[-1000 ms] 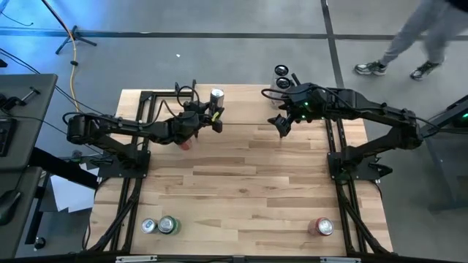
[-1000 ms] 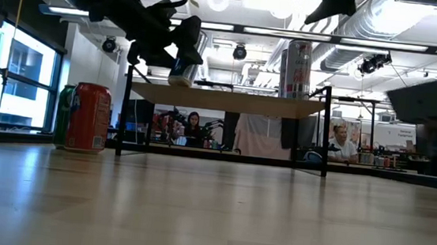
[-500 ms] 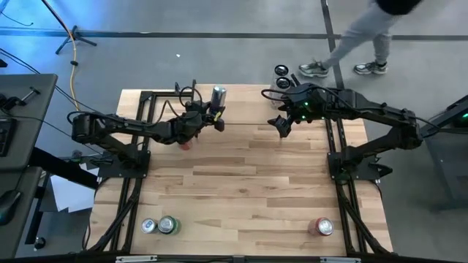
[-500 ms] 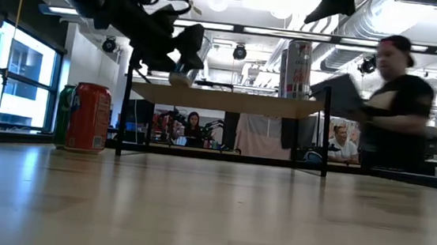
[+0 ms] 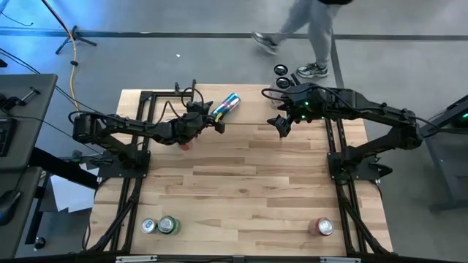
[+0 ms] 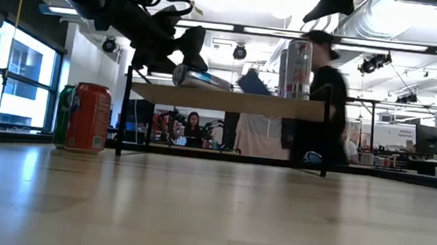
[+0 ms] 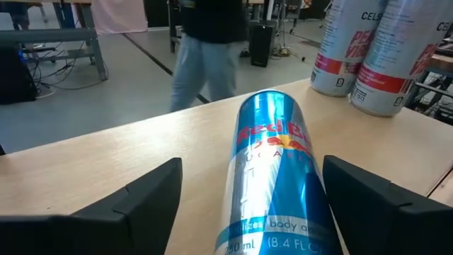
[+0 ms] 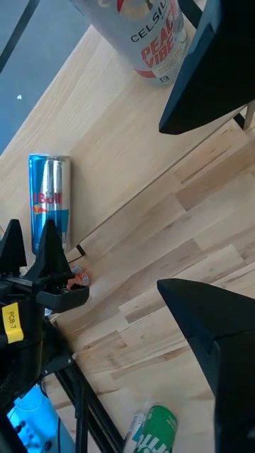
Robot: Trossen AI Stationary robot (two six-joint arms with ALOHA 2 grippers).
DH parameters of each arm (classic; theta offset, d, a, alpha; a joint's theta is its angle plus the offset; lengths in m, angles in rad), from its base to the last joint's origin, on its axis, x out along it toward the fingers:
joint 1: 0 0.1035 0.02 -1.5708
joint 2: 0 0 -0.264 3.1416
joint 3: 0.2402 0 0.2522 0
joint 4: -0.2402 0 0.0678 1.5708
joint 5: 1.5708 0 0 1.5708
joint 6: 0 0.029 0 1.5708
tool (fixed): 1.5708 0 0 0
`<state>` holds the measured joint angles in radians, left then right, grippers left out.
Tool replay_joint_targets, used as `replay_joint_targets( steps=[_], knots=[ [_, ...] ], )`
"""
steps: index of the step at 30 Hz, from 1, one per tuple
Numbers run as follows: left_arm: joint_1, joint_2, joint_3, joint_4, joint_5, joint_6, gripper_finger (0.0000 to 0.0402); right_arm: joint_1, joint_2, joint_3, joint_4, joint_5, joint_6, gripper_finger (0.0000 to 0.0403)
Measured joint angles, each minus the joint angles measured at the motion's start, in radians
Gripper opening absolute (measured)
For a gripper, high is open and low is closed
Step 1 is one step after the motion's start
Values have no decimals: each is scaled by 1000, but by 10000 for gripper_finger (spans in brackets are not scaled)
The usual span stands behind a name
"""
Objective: Place canned beverage on shelf
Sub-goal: Put the top blue soda can onto the shelf
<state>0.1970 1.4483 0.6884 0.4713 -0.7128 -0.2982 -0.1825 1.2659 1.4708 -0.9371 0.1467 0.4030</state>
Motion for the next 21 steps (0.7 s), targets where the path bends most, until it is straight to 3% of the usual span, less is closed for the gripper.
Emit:
replay_joint_targets(
  steps=[14, 21],
  knots=[
    [-9, 9, -3, -20, 36, 111, 310, 0, 0, 0, 0, 0, -1, 334],
    [-9, 11, -2, -39, 137, 115, 310, 0, 0, 0, 0, 0, -3, 334]
  ],
)
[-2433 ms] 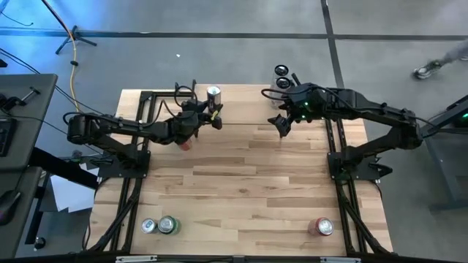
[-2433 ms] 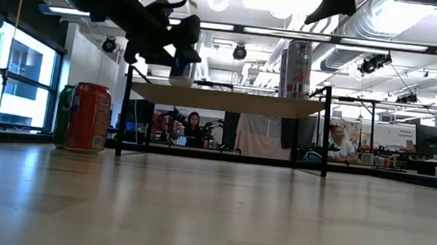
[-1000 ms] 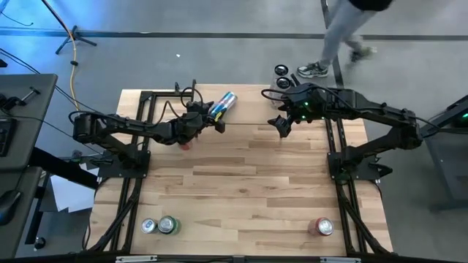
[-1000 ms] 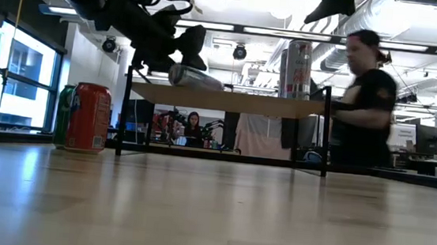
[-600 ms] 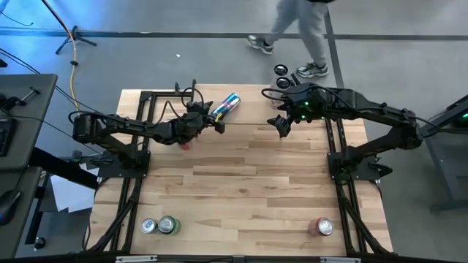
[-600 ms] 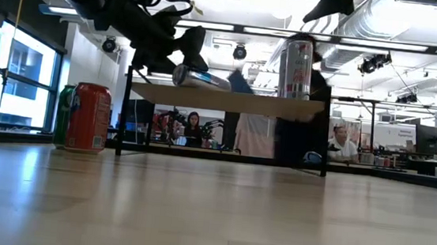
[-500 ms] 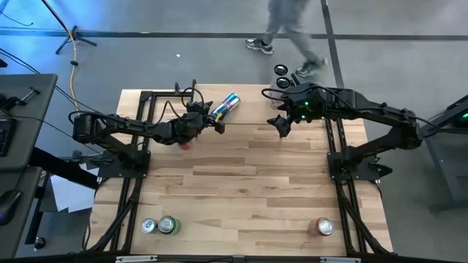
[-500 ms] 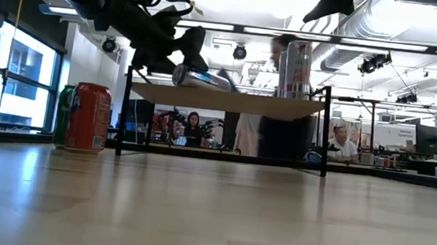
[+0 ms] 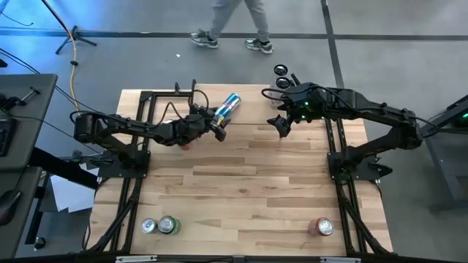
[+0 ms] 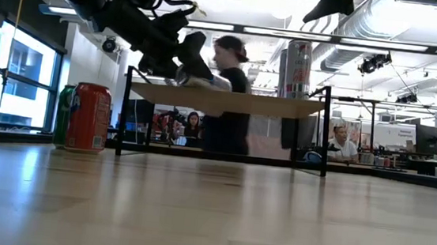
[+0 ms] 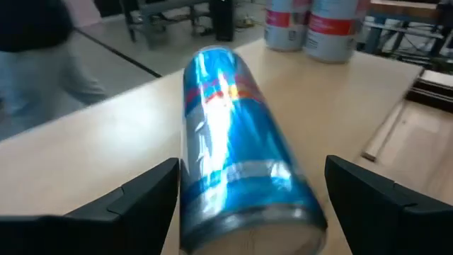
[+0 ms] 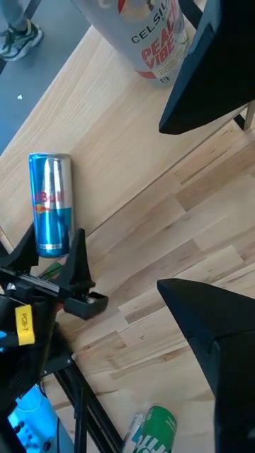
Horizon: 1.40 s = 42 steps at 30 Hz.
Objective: Place canned beverage on shelf
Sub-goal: Put the top blue soda can onto the shelf
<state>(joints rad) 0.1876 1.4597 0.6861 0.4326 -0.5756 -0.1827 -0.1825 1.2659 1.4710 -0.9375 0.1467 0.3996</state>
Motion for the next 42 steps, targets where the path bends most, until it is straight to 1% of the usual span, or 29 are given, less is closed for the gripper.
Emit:
replay_joint_targets(
  steps=[3, 5, 7, 10, 11, 14, 17, 21, 25, 31, 35, 39, 42],
  knots=[
    [3, 1, 4, -49, 0, -64, 305, 0, 0, 0, 0, 0, 0, 334],
    [11, 1, 16, -128, -4, -124, 285, 0, 0, 0, 0, 0, 0, 334],
    [19, 0, 29, -164, -12, -159, 250, 0, 0, 0, 0, 0, -1, 334],
    [28, 0, 36, -170, -3, -154, 184, 0, 0, 0, 0, 0, -8, 334],
    [30, 0, 39, -170, 8, -148, 174, 0, 0, 0, 0, 0, -8, 334],
    [35, 0, 55, -175, 51, -124, 174, 0, 0, 0, 0, 0, -8, 334],
    [35, 0, 63, -178, 70, -112, 174, 0, 0, 0, 0, 0, -8, 334],
    [35, 0, 67, -188, 70, -111, 174, 0, 0, 0, 0, 0, -8, 334],
    [34, -26, 67, -185, 69, -96, 174, 0, 0, 0, 0, 0, -12, 334],
    [34, -103, 67, -185, 69, -23, 174, 0, 0, 0, 0, 0, -16, 334],
    [33, -178, 67, -184, 74, 1, 174, 0, 0, 0, 19, -24, -11, 334],
    [31, -277, 67, -168, 74, -1, 174, 0, 1, 0, 127, -64, 20, 334],
    [19, -353, 67, -98, 76, -35, 174, 0, 14, 1, 256, -70, 83, 334]
  ],
)
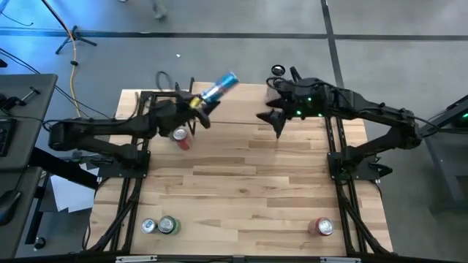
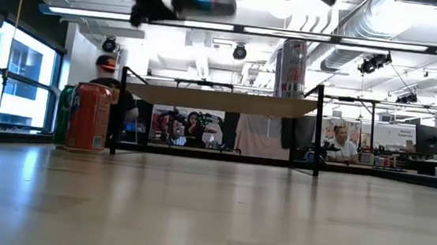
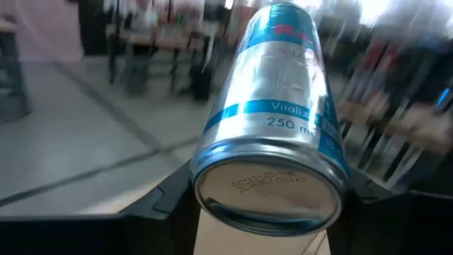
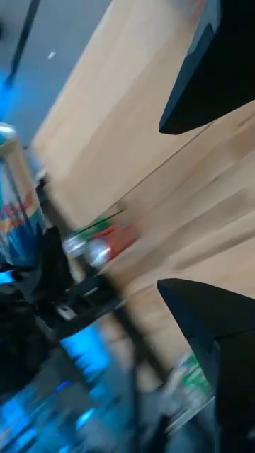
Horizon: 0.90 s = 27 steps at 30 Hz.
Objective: Place canned beverage on shelf
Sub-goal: Put the top blue soda can onto the shelf
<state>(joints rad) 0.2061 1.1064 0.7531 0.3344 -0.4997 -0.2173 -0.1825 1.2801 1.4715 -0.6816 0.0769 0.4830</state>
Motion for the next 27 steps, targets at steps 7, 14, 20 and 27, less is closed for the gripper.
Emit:
replay_joint_targets(
  steps=[7, 14, 20, 27],
  knots=[
    [-65, -69, 2, 253, 37, -16, 174, 9, 114, 0, 518, -63, 41, 334],
    [-110, -56, 2, 301, 43, -65, 174, 1, 239, 0, 892, -89, 16, 334],
    [-132, -40, 2, 324, 42, -77, 174, -17, 285, 0, 948, -26, 8, 334],
    [-133, 12, 3, 339, 46, -135, 174, -17, 308, -1, 1038, -59, 15, 334]
  ],
)
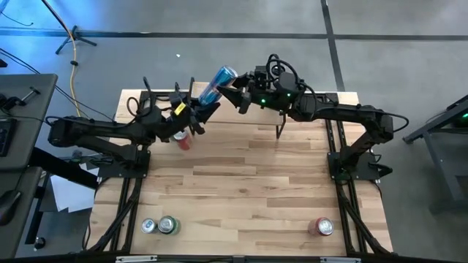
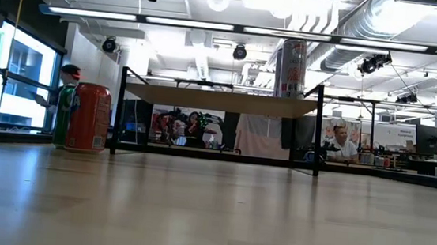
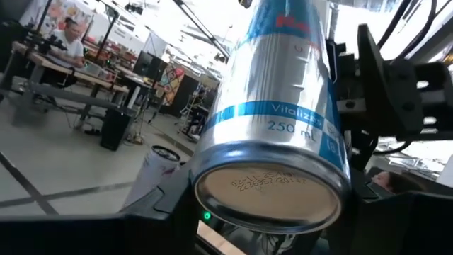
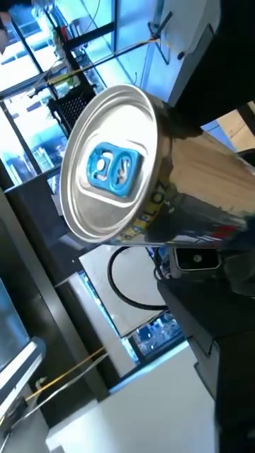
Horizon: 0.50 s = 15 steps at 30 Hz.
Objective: Place canned beverage on shelf
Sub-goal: Put the top blue soda can onto the shelf
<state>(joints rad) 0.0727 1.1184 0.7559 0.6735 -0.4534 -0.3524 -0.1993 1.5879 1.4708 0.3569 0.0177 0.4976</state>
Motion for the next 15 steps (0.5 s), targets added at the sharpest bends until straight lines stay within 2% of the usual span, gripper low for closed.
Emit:
replay_joint_targets(
  steps=[6, 10, 13, 15],
  knots=[
    [-1, 14, 0, 18, 5, 30, 174, 0, 0, 4, -1, 7, 17, 321],
    [-5, 14, 0, 5, 5, 39, 178, 1, 0, 5, -21, 40, 24, 268],
    [-9, 14, 0, 3, 6, 53, 209, 1, 0, 5, -26, 42, 25, 212],
    [-9, 14, 0, -5, 7, 91, 232, 1, 0, 5, -35, 41, 18, 205]
  ],
)
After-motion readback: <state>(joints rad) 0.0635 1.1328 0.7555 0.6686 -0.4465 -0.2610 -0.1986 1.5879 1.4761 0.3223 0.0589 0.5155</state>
